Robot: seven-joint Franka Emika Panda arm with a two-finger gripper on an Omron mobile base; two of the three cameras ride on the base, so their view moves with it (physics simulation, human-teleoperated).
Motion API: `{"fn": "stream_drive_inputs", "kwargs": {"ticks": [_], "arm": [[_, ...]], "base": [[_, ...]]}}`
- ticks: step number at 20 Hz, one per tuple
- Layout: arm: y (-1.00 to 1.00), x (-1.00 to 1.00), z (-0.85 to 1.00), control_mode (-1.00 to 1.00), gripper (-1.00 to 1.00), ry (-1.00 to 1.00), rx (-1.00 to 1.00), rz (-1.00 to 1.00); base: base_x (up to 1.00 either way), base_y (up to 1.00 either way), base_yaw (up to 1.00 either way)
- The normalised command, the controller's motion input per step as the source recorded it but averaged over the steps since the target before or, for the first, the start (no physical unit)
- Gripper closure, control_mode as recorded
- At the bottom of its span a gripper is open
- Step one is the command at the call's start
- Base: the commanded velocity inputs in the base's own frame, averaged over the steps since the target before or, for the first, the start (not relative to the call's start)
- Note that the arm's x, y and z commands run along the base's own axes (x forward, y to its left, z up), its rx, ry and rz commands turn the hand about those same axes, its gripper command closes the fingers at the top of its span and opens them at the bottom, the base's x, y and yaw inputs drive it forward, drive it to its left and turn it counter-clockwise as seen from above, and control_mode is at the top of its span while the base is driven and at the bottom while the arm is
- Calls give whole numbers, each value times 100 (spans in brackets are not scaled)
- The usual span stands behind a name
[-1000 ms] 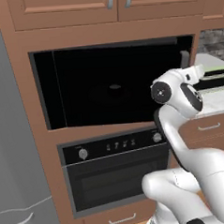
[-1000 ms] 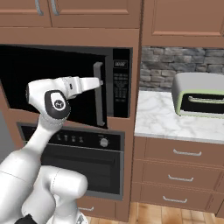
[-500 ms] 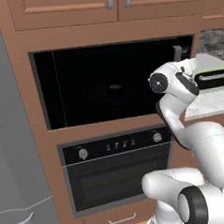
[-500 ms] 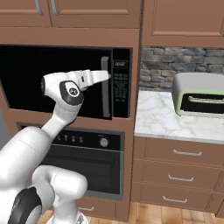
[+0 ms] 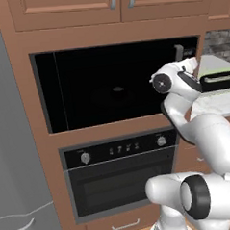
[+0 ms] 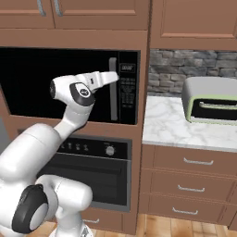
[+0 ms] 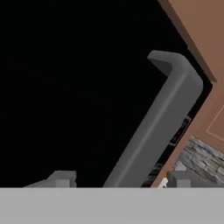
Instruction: Pick the mug from the counter and place it inside the microwave. Then close the microwave.
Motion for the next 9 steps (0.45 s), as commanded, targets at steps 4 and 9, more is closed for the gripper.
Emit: {"fn": "stream_drive_inputs", "kwargs": {"ticks": [4, 9], "arm": [[-12, 46, 0, -100, -100, 0, 0, 0], [0, 0, 0, -100, -100, 0, 0, 0]], "base": [[0, 0, 0], [0, 0, 0]]}}
